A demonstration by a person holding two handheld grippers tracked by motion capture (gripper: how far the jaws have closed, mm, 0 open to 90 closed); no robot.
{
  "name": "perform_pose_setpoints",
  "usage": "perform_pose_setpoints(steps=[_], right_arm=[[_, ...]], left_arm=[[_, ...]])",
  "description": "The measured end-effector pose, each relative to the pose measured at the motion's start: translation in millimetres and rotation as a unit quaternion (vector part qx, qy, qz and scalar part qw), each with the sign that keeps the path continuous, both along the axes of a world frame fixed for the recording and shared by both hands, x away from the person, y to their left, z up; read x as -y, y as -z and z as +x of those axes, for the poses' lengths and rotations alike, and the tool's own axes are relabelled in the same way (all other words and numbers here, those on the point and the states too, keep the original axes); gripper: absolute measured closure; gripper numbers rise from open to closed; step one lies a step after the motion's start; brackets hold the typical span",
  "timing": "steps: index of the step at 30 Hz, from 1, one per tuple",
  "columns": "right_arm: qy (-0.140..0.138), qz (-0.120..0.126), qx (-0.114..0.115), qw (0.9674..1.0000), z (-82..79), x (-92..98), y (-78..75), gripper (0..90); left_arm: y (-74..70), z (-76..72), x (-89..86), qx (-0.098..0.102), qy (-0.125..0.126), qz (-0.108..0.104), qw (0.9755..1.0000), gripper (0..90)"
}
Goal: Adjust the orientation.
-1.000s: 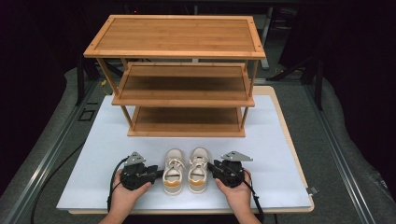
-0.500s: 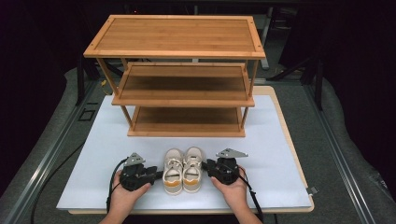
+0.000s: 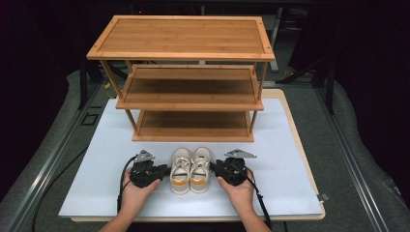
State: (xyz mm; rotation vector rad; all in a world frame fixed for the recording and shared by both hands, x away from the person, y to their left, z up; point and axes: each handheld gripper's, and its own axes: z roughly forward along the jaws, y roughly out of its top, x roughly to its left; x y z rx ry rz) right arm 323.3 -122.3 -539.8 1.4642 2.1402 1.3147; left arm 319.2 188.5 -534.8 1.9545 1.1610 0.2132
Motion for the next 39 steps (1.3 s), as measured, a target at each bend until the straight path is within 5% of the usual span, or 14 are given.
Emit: perform_pose_setpoints(steps=[2,6,9,14,21,32,39], right_arm=[[0.012,0.0,0.004,0.9999,-3.2,1.2,-2.3,59.8],[0.014,0.002,0.03,0.9995,-22.7,2.8,-17.2,52.6],[0.009,0.013,0.047,0.9988,-34.7,-0.2,-25.3,48.9],[0.005,0.014,0.043,0.9989,-33.4,-13.3,-24.3,44.6],[-0.017,0.01,-0.002,0.9998,-20.1,-25.2,-9.8,50.0],[-0.037,0.005,-0.01,0.9993,-19.3,-19.7,-13.3,54.0],[-0.018,-0.002,-0.007,0.9998,-30.2,-24.8,-14.2,53.2]], left_arm=[[-1.7,-1.3,-3.9,-0.004,-0.006,-0.01,0.9999,66.8],[-19.4,-15.3,-13.5,0.032,-0.015,-0.029,0.999,61.1],[-29.2,-27.1,-15.1,0.049,0.002,-0.066,0.9966,53.6],[-18.4,-24.9,-1.4,0.026,0.023,-0.057,0.9978,48.9],[-10.8,-12.1,13.9,0.019,0.019,-0.035,0.999,53.6],[-8.8,-9.6,17.6,0.017,0.003,-0.035,0.9992,56.1],[-9.0,-14.6,22.7,0.017,0.0,-0.038,0.9991,55.6]])
